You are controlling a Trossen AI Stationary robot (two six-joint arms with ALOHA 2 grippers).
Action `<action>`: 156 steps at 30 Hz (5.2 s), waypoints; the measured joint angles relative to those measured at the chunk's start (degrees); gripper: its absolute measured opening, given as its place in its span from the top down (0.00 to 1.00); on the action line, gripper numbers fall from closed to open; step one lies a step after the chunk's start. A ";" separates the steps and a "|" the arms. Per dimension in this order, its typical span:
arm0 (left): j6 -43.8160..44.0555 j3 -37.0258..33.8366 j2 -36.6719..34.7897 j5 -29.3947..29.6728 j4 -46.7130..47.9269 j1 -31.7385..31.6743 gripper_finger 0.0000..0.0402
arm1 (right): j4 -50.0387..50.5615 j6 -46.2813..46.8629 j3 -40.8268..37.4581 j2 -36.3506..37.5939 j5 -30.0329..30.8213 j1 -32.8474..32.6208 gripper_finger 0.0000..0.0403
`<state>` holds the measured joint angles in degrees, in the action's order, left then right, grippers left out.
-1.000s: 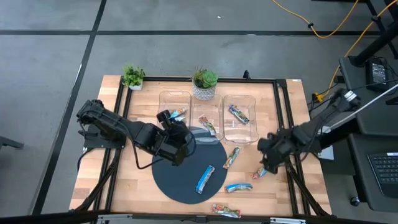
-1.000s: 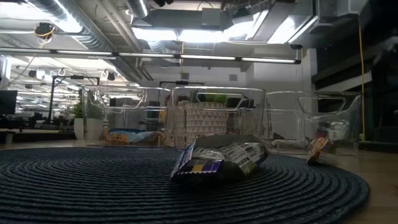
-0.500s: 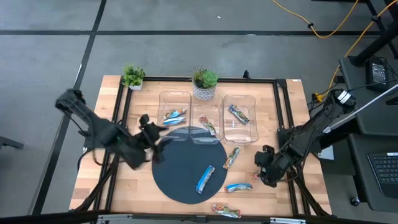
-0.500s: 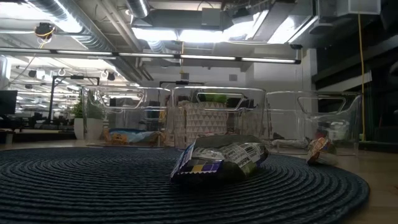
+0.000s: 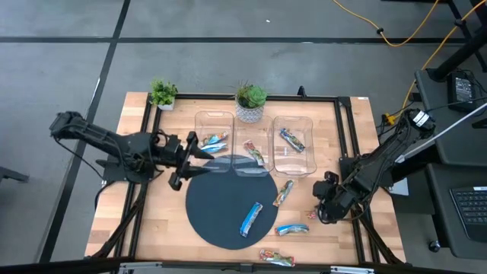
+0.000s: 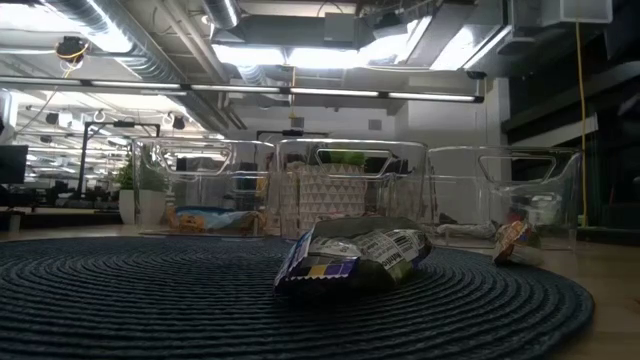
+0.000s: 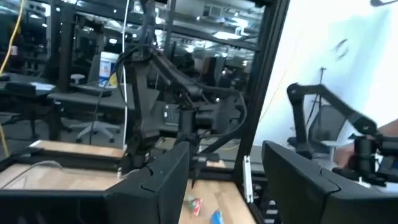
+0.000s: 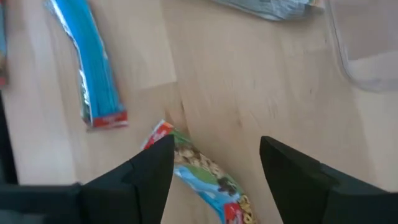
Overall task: Pick and place Granola Bars by type
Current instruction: Put the red granola bar into the middle transparent bin
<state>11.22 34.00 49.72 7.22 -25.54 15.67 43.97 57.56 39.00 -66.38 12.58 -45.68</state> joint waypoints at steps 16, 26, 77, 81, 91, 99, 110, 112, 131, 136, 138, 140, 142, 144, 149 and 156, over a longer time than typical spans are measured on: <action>1.64 -0.02 1.20 0.90 0.44 1.32 0.52 | 0.33 -14.61 -0.04 -0.24 -11.13 -0.34 0.40; 1.05 -0.02 1.22 3.89 1.36 2.66 0.52 | -1.72 -16.07 -0.04 -10.15 -11.26 -0.32 0.19; 1.07 -0.02 1.22 5.78 6.15 2.17 0.52 | 31.17 -14.56 39.11 -20.84 4.05 0.03 0.87; 0.98 -0.02 1.22 5.78 6.16 2.17 0.52 | 38.50 -14.56 47.50 -20.84 11.07 0.37 0.89; 1.01 -0.02 1.22 5.78 6.51 2.19 0.52 | 44.13 -17.90 63.20 -16.44 28.20 4.77 0.88; 1.01 -0.02 1.22 5.78 6.60 2.17 0.52 | 35.83 -32.12 65.13 -8.81 30.47 14.19 0.92; 1.49 -0.02 1.22 5.78 6.57 2.17 0.52 | 20.85 -53.53 65.05 -5.10 17.47 29.75 0.92; 1.48 -0.02 1.23 6.15 6.59 2.20 0.52 | 19.22 -56.03 65.05 -5.47 13.88 32.77 0.92; 3.05 -0.02 1.24 15.13 6.55 2.18 0.52 | 13.82 -84.25 65.00 -22.02 -26.89 61.72 0.89; 3.19 -0.02 1.22 17.05 6.55 2.20 0.52 | 14.64 -90.32 65.00 -28.35 -34.10 65.55 0.93; 3.19 -0.02 1.22 17.82 6.53 2.19 0.52 | 14.75 -91.33 65.00 -30.94 -35.19 66.62 0.93; 3.19 -0.02 1.22 19.05 6.53 2.18 0.52 | 14.98 -92.66 65.00 -33.51 -35.21 67.36 0.93; 3.21 -0.02 1.22 20.17 6.52 2.19 0.52 | 15.38 -93.03 65.00 -36.03 -35.19 67.96 0.91; 3.21 -0.02 1.22 20.64 6.52 2.20 0.52 | 15.46 -91.67 65.00 -38.50 -35.19 68.45 0.88; 4.53 -0.02 1.22 21.67 6.53 2.18 0.52 | 16.10 -89.51 64.98 -44.09 -35.17 68.92 0.90; 4.63 -0.02 1.22 21.84 6.53 2.19 0.52 | 16.05 -88.27 64.98 -49.80 -34.66 68.86 0.92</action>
<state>15.86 33.98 50.94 29.06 -19.00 17.87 60.02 -30.70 103.98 -116.18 -22.07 23.18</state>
